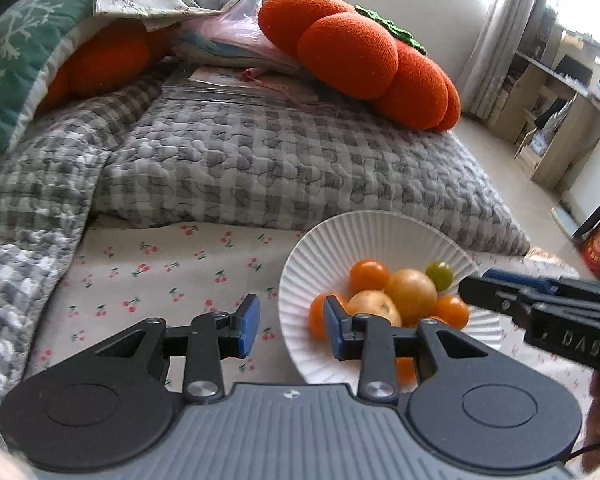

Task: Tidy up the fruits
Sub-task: 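Lower both tomatoes into the plate and open both tools, then withdraw both open tools toward the remaining small fruits on the cloth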

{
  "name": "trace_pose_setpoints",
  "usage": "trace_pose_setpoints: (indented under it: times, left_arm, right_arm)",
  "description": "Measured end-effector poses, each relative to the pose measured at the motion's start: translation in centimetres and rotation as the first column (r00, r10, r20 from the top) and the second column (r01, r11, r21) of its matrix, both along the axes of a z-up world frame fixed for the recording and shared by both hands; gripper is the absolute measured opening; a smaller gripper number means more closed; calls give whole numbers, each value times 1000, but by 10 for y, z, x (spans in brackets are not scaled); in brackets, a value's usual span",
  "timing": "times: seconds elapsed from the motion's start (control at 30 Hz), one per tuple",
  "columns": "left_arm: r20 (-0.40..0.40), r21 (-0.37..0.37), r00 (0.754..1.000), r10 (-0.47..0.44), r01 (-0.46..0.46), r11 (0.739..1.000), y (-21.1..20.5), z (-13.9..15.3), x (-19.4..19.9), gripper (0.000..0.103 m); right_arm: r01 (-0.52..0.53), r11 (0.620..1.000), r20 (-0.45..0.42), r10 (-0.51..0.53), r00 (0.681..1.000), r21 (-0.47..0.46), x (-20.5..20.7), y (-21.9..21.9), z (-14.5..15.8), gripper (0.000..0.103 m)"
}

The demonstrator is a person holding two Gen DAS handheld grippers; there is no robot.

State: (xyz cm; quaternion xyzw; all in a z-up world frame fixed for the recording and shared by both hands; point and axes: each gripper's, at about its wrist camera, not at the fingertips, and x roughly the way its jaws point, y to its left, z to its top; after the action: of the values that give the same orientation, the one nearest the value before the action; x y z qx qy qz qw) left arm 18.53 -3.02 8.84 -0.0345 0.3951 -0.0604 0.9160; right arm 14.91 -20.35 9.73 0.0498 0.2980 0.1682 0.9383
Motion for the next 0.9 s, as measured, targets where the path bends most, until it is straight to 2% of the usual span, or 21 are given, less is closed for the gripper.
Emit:
trace_pose_setpoints:
  times: [0.23,0.37,0.67,0.73,0.8,0.9]
  left_arm:
    - [-17,80,1000,-4,5,997,6,-4,-29,32]
    - [-41,76,999,17,-14,997,18,-7,-42,33]
    - [-39,53,999,17,-15,998,30,4,-74,41]
    - [-44,52,999,9,-6,999,31,4,-79,46]
    - [-55,70,998,-5,9,997,28,0,-85,50]
    - [-80,111,997,-18,26,993,20,-6,-91,50]
  right_arm:
    - [-37,999,-22,37,999,-28,-12,6,-6,29]
    - [-77,996,-35,75,997,-45,-26,18,-11,31]
    - [-158,983,-78,151,985,-94,-60,35,-34,36]
    - [-172,978,-82,163,983,-115,-66,38,-39,36]
    - [-188,975,-95,178,979,-116,-71,40,-44,36]
    - [-207,970,-98,196,976,-126,-78,43,-47,36]
